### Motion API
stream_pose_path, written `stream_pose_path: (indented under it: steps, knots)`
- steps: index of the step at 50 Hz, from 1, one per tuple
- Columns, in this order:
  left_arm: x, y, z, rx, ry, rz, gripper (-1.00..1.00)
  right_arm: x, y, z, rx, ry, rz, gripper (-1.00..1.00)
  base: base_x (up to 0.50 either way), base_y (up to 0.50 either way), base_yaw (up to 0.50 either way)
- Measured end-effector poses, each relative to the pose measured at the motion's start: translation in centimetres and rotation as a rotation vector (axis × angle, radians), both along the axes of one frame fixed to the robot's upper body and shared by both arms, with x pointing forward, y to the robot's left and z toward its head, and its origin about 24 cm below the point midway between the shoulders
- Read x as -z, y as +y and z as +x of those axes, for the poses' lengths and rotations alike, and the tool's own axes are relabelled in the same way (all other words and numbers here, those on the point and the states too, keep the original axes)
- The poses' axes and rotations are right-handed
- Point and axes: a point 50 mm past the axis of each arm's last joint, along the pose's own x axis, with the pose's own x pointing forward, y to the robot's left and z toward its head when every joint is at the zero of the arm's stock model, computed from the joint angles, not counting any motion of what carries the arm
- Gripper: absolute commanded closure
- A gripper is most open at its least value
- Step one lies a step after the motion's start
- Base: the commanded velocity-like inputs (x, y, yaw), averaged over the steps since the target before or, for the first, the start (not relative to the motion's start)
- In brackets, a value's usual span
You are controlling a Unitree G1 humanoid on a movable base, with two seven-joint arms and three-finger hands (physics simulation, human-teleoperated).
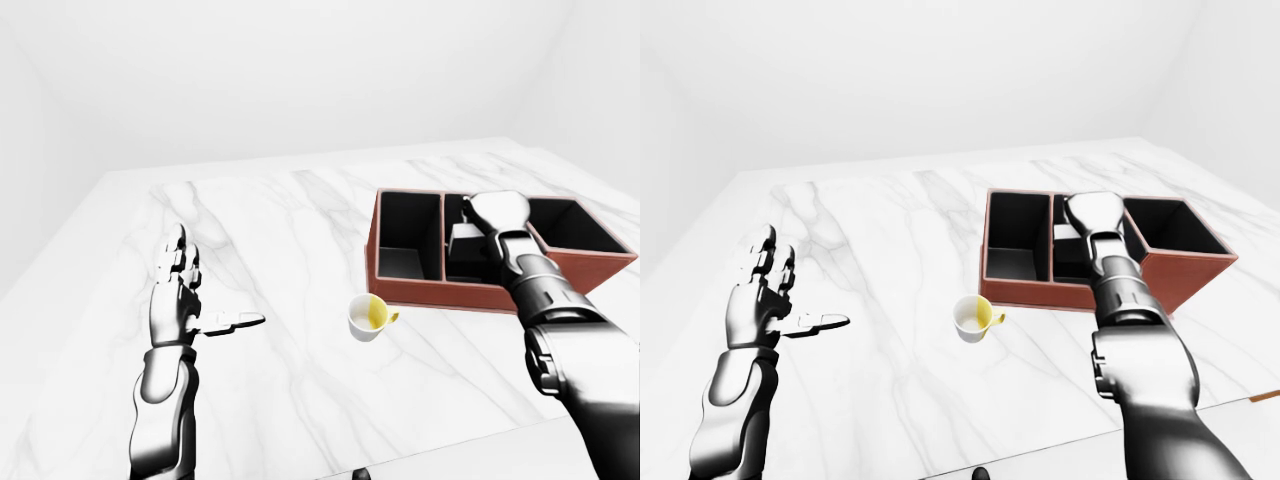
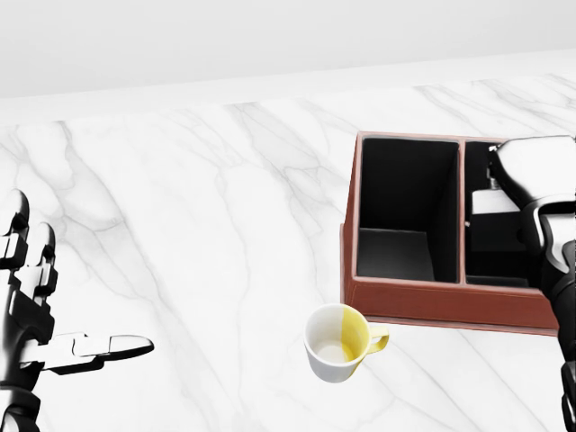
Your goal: Pick up the book and place it in the caddy.
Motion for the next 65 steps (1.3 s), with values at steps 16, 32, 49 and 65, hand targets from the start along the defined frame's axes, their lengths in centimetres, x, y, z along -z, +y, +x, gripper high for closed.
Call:
stream_pose_path:
  steps: [16,32,49,65]
  knots:
    - [0.3,0.0,0.2,-0.002,0.014,0.0,-1.0,0.5,0.1,-0.1,-0.004,-0.005,0.002,1.0,0.0,0.0,0.0]
    - [0.6,0.0,0.3,-0.006,0.027,0.001,-1.0,0.7,-0.3,-0.4,0.001,-0.019,-0.014,1.0,0.0,0.0,0.0]
    - [0.6,-0.1,0.1,-0.013,0.028,0.006,-1.0,1.3,-0.6,-0.8,0.01,-0.03,-0.008,1.0,0.0,0.0,0.0]
    - [0.5,0.0,-0.1,-0.02,0.024,0.01,-1.0,2.0,-0.7,-1.1,0.016,-0.03,0.001,1.0,0.0,0.0,0.0]
